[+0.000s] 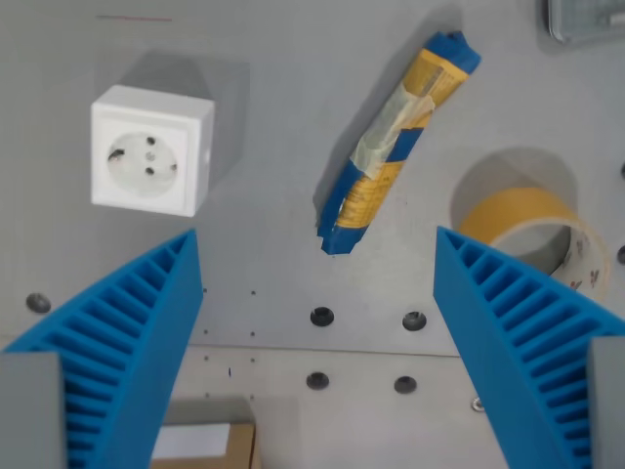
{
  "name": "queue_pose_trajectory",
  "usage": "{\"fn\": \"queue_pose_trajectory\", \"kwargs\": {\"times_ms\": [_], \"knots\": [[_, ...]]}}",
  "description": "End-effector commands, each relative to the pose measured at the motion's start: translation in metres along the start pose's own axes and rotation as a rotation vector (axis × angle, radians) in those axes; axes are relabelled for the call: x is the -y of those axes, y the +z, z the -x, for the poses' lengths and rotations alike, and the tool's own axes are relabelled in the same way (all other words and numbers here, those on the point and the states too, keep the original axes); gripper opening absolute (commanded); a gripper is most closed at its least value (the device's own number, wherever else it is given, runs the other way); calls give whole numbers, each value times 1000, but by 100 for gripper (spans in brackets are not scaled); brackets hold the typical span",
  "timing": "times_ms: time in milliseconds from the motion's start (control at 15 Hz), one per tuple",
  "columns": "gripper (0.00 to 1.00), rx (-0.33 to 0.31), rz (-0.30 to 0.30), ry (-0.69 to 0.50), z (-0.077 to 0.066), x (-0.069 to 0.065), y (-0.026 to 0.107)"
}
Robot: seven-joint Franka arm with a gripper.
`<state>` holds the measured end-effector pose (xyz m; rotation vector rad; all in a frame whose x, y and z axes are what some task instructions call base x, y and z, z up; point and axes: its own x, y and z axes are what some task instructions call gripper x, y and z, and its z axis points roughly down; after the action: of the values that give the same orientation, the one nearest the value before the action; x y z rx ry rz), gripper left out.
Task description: Pick up the blue bag
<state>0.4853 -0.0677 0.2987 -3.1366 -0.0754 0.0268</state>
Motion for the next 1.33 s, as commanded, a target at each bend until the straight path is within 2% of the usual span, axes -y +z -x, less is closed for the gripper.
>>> {"fn": "queue_pose_trajectory", "kwargs": {"times_ms": [67, 267, 533, 867, 1200, 1333], "knots": [[100, -189, -23, 323, 15, -11, 16], [100, -187, -34, 409, 18, -22, 32], [100, -165, -38, 452, 18, -34, 52], [100, -157, -33, 404, 20, -43, 78], [100, -164, -27, 349, 22, -43, 103], [100, -163, -31, 337, 18, -43, 113]]}}
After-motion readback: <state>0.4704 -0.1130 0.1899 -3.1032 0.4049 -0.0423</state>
